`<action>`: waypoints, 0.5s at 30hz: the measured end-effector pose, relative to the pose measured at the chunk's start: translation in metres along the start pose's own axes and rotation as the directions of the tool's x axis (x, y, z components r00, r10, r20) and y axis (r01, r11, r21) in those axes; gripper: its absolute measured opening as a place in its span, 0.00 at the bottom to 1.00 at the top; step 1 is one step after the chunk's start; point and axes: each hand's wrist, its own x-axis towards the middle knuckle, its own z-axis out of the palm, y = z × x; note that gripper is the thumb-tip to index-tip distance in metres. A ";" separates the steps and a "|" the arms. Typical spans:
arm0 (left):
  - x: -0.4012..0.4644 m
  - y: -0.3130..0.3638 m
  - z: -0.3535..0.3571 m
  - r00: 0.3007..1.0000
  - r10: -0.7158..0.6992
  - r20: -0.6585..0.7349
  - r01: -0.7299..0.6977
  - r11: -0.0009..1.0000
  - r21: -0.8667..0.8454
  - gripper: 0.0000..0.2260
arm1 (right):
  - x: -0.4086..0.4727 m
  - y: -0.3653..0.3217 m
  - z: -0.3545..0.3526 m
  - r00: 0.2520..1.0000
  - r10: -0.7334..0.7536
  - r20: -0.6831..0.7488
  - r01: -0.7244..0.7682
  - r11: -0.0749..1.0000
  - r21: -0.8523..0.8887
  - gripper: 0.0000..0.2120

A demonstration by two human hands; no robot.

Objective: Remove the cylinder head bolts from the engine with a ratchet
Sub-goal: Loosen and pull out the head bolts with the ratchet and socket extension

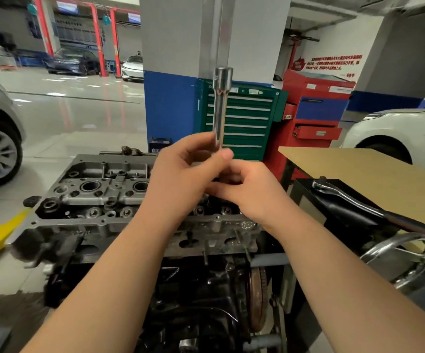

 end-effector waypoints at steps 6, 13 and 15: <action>0.002 -0.006 -0.003 1.000 0.010 -0.028 -0.008 0.997 0.073 0.13 | -0.003 0.000 -0.003 0.999 0.022 0.045 -0.024 0.998 0.062 0.12; -0.003 -0.004 -0.005 0.995 0.044 0.095 -0.045 0.999 0.008 0.13 | -0.004 0.001 -0.003 0.996 0.088 -0.021 -0.087 0.996 0.033 0.14; -0.001 -0.006 -0.007 0.994 0.043 0.102 -0.045 0.999 0.016 0.13 | -0.003 0.000 -0.003 0.996 0.084 -0.017 -0.083 0.996 0.039 0.16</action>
